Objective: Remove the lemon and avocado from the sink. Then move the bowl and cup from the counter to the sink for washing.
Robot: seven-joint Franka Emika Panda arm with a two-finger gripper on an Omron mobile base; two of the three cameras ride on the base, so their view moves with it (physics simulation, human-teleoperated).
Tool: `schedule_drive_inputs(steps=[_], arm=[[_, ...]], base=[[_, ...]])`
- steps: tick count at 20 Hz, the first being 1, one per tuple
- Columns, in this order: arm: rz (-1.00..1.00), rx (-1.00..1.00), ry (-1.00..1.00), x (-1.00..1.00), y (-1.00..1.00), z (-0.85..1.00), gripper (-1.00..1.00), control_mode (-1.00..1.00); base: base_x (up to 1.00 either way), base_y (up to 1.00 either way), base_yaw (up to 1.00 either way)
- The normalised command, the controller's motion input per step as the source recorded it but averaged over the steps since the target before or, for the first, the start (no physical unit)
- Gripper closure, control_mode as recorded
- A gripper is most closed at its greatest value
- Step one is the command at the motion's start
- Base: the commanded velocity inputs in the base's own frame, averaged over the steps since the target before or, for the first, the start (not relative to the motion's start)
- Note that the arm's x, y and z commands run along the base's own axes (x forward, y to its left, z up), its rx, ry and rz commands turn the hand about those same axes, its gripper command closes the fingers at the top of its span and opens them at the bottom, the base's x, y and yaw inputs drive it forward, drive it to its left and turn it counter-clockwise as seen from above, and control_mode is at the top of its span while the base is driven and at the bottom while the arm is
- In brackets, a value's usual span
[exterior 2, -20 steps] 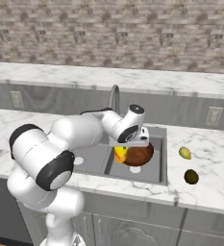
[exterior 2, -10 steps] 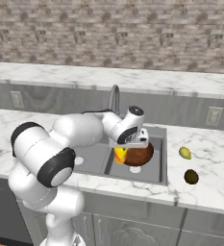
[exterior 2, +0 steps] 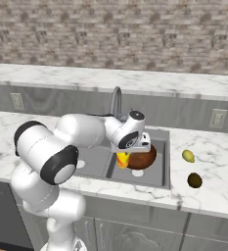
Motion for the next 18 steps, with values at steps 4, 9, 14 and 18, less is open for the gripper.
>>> schedule_drive_inputs(steps=[4,9,14,18], arm=[[0.00,-0.01,0.00,0.09,0.01,-0.14,1.00,-1.00],[0.00,0.00,0.00,0.07,0.04,-0.11,1.00,-1.00],[0.00,0.00,0.00,0.10,0.04,-0.12,1.00,-1.00],[0.00,0.00,0.00,0.12,0.02,-0.13,1.00,-1.00]], base=[[0.00,0.00,0.00],[0.00,0.00,0.00],[0.00,0.00,0.00],[0.00,0.00,0.00]])
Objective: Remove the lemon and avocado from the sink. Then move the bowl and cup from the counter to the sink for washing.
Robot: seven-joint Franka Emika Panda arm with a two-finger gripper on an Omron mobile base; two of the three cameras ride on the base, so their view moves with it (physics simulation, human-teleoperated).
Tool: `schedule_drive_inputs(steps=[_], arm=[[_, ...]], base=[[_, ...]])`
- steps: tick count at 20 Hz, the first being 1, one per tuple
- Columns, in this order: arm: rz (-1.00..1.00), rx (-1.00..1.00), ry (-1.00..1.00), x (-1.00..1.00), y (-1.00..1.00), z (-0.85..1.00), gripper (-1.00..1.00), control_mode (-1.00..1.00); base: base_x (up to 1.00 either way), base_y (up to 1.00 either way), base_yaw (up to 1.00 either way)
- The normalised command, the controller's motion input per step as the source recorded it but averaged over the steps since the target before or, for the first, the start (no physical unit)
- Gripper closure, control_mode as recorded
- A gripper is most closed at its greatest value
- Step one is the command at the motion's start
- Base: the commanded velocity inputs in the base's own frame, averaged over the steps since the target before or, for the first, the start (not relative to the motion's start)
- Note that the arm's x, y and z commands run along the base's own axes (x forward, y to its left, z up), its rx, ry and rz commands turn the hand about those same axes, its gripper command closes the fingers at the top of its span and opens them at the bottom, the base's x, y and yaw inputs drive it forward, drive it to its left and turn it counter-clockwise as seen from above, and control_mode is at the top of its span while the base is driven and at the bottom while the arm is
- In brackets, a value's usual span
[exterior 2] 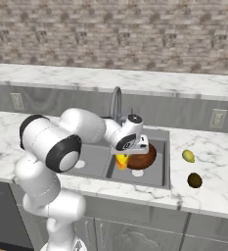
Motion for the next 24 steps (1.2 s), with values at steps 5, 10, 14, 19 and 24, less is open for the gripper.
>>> schedule_drive_inputs(steps=[5,10,14,19,24], arm=[[0.00,0.00,0.00,0.08,0.02,-0.13,1.00,-1.00],[0.00,0.00,0.00,0.09,0.02,-0.14,1.00,-1.00],[0.00,0.00,0.00,0.05,0.01,-0.14,1.00,-1.00],[0.00,0.00,0.00,0.01,0.00,-0.11,1.00,-1.00],[0.00,0.00,0.00,0.00,0.00,-0.10,1.00,-1.00]], base=[[0.00,0.00,0.00],[0.00,0.00,0.00],[0.00,0.00,0.00],[0.00,0.00,0.00],[0.00,0.00,0.00]])
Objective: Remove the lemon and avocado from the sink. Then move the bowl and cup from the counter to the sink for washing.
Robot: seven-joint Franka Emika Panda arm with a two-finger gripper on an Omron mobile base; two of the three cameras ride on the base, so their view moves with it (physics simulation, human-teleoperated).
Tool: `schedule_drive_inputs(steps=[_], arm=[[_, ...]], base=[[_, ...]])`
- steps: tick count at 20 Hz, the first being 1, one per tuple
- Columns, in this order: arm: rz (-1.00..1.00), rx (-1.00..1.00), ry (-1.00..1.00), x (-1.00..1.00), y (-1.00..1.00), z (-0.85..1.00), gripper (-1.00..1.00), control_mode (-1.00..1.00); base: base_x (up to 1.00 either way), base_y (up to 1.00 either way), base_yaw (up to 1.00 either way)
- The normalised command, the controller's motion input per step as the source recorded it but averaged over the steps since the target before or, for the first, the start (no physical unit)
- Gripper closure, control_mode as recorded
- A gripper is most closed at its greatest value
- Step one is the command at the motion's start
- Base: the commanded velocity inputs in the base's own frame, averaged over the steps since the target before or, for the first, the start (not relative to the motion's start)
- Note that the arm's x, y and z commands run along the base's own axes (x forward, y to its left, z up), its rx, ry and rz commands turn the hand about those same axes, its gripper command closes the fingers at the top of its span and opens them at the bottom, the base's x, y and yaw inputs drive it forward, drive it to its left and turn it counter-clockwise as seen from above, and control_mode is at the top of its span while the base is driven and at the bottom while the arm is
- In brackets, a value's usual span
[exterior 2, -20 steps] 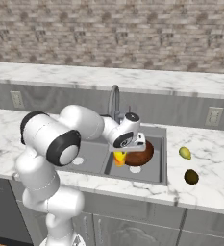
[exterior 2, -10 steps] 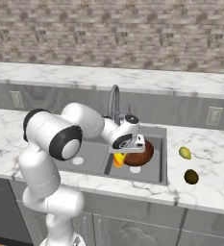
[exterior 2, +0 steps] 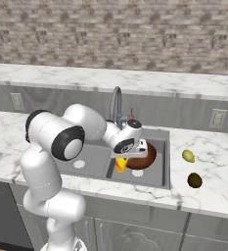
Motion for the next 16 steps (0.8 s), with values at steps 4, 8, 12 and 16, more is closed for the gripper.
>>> schedule_drive_inputs(steps=[4,8,12,16], arm=[[0.00,0.00,0.00,0.00,0.00,-0.13,1.00,-1.00],[0.00,0.00,0.00,0.00,0.00,-0.12,1.00,-1.00],[0.00,0.00,-0.02,0.00,0.00,-0.11,1.00,-1.00],[0.00,0.00,-0.01,0.00,0.00,-0.11,1.00,-1.00]], base=[[0.00,0.00,0.00],[0.00,0.00,0.00],[0.00,0.00,0.00],[0.00,0.00,0.00]])
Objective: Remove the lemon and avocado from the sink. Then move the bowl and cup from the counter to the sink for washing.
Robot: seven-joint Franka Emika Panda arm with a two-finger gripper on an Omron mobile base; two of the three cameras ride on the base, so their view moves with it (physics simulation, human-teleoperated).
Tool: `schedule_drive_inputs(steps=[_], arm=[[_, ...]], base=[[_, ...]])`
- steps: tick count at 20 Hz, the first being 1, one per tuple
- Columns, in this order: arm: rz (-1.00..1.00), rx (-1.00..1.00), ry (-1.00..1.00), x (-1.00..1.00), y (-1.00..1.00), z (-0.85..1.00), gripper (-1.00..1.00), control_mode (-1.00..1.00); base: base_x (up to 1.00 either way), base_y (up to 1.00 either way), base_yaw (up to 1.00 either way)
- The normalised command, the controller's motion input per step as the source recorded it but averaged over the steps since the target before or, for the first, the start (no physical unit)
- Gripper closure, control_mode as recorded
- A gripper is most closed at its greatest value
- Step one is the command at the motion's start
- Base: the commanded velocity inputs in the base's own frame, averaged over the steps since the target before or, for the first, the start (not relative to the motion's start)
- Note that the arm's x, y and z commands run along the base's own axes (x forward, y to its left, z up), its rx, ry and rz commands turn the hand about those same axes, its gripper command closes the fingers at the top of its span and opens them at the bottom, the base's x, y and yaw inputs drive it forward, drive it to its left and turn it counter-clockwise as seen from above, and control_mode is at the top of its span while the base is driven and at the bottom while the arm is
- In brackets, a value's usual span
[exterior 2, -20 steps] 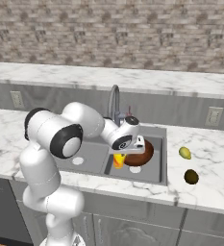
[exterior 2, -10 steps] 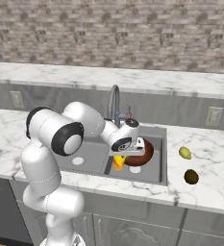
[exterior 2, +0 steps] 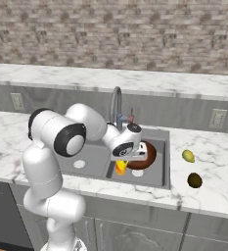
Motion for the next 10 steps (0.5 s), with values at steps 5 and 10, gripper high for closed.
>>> schedule_drive_inputs(steps=[5,10], arm=[[0.00,-0.01,0.00,0.00,0.00,-0.11,1.00,-1.00],[-0.03,-0.04,0.00,-0.01,-0.07,-0.07,1.00,-1.00]], base=[[0.00,0.00,0.00],[0.00,0.00,0.00]])
